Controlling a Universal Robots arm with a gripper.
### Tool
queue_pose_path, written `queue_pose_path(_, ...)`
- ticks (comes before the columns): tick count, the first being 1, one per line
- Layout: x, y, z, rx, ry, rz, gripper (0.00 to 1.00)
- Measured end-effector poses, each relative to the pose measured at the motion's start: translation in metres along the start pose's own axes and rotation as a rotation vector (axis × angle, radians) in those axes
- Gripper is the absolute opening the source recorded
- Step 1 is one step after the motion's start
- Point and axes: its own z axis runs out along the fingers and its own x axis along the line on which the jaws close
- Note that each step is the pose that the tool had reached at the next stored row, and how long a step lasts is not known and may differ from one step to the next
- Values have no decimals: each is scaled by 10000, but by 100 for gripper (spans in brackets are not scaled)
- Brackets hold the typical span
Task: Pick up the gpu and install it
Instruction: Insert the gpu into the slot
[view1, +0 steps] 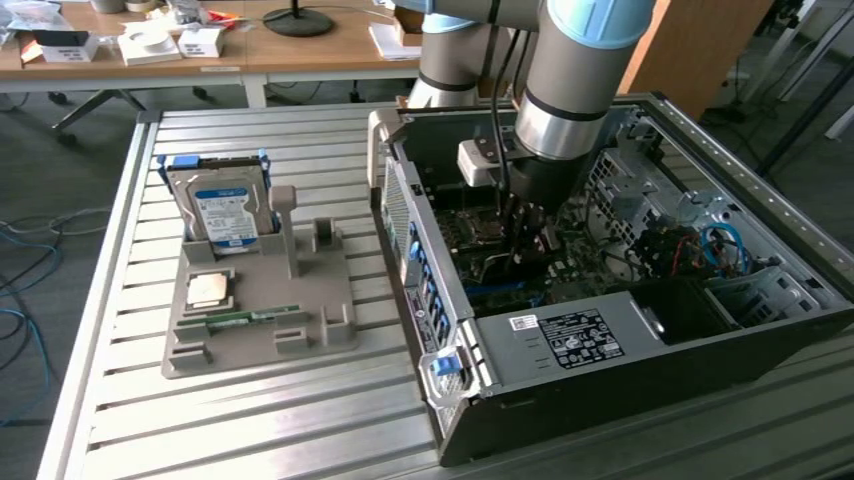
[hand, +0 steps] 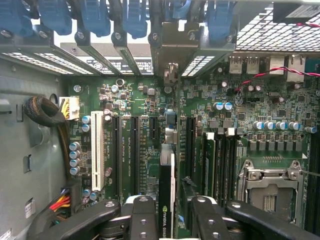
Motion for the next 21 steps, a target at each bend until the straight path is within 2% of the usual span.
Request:
queue_pose_path(3, 0, 0, -72, 1, -15, 1, 33)
queue_pose_path(11, -1, -5, -353, 5, -66, 1, 33)
queue_pose_path(18, -1, -9, -609, 13, -72, 1, 33)
queue_pose_path(21, -1, -10, -678, 14, -76, 1, 33)
